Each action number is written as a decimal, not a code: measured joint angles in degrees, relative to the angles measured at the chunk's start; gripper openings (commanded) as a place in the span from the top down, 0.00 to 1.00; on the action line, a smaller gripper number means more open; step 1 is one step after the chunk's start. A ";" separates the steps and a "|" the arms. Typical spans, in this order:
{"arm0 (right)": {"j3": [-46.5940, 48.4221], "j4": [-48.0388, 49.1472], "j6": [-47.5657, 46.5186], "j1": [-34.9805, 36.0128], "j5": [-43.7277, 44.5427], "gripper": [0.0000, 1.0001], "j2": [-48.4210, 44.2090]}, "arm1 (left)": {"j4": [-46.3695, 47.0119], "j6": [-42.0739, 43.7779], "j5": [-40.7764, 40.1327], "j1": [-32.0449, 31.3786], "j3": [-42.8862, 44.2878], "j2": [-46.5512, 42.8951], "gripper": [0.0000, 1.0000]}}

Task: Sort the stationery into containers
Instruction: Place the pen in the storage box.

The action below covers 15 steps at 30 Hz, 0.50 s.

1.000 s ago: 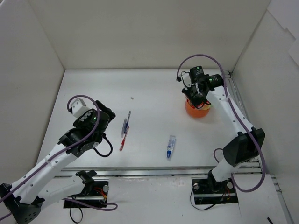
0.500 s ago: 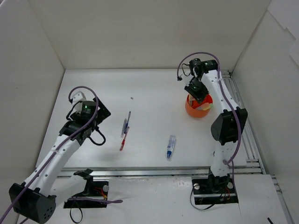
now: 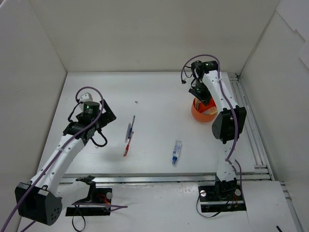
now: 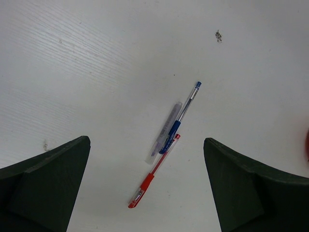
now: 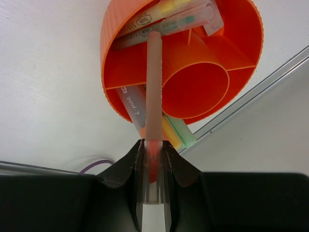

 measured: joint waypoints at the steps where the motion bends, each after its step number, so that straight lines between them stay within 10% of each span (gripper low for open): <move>1: 0.13 -0.15 0.00 0.00 0.33 1.00 0.31 | 0.17 0.07 0.35 0.22 -0.04 0.00 0.00; 15: 4.31 -0.35 -0.11 1.99 2.86 0.90 7.43 | 0.39 0.92 1.20 1.97 -0.96 0.00 0.00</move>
